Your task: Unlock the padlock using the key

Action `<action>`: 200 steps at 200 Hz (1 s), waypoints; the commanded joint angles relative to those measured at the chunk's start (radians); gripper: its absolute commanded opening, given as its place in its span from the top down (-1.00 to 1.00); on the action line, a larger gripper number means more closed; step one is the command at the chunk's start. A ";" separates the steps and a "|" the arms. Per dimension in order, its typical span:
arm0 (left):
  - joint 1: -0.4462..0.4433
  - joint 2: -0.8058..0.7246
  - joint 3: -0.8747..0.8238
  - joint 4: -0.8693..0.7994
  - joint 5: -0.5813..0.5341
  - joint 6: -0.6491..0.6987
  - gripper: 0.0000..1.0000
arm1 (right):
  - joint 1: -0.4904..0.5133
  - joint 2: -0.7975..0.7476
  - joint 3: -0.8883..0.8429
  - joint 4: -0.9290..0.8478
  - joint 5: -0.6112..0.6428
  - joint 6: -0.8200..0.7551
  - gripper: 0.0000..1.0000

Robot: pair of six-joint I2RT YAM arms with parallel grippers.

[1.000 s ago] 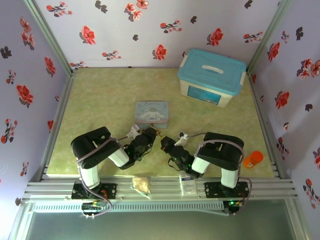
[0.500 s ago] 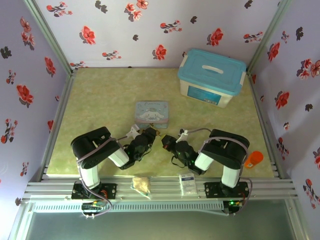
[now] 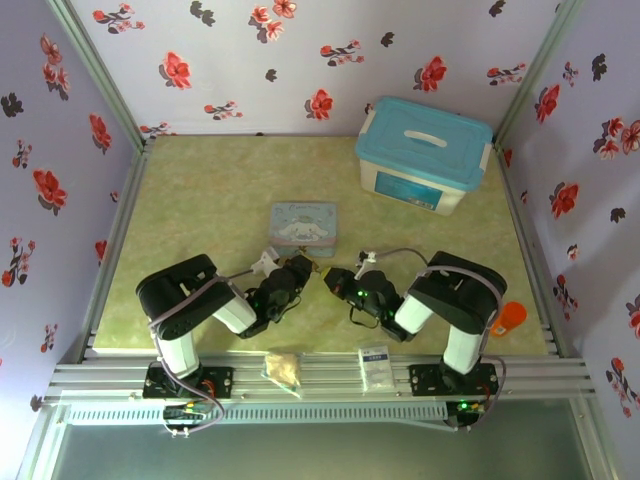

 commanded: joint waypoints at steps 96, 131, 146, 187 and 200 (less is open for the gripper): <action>-0.051 -0.039 0.037 0.141 0.229 -0.009 1.00 | 0.017 -0.031 0.050 0.103 -0.145 -0.006 1.00; -0.053 -0.054 0.059 0.158 0.228 -0.004 1.00 | 0.065 -0.006 0.085 0.103 -0.037 0.029 1.00; -0.054 -0.065 0.053 0.155 0.234 0.009 1.00 | 0.036 -0.019 0.066 0.103 -0.044 0.019 1.00; -0.054 -0.029 0.036 0.151 0.264 -0.010 1.00 | -0.082 -0.055 0.030 0.101 -0.279 0.005 1.00; -0.054 -0.026 0.030 0.148 0.264 -0.002 1.00 | -0.106 -0.054 0.018 0.101 -0.333 0.009 1.00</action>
